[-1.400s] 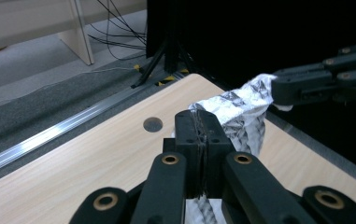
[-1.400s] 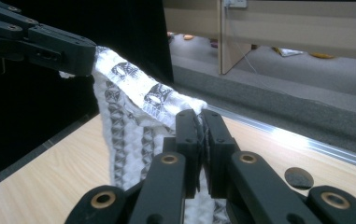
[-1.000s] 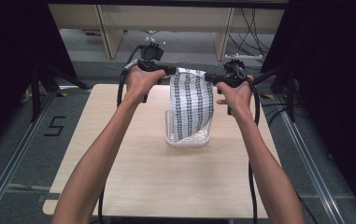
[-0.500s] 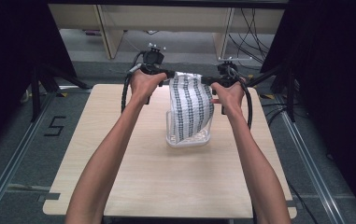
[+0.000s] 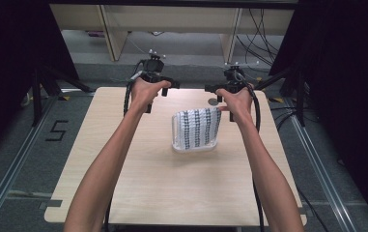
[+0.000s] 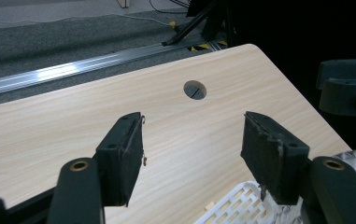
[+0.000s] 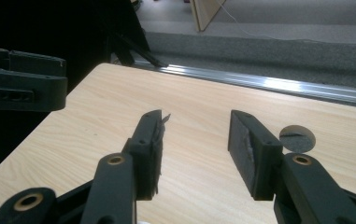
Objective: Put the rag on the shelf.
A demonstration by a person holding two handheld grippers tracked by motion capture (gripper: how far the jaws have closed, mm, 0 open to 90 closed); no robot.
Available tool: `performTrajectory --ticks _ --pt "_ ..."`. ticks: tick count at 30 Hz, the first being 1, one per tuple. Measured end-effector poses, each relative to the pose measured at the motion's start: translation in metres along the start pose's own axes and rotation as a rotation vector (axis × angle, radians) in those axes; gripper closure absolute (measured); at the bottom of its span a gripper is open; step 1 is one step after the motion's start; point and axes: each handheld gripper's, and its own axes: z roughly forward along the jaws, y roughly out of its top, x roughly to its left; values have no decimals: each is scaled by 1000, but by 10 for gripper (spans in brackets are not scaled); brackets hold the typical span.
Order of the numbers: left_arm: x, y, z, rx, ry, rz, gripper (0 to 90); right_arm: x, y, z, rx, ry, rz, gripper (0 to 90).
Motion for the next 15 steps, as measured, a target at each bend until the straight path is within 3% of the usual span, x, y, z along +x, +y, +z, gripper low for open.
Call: performTrajectory --ticks 2,3,12,15 --pt "-1 -2 -5 7 -8 8 364 1 -1 -4 3 -3 18 541" --pt "-1 -2 -5 7 -8 8 362 -1 -1 -6 -3 -2 -14 538" --pt "-1 -13 -21 8 -16 25 339 -3 -4 -27 -15 -25 -53 487" --pt "-2 -15 -25 12 -31 26 336 -4 -6 -35 -26 -11 -69 475"
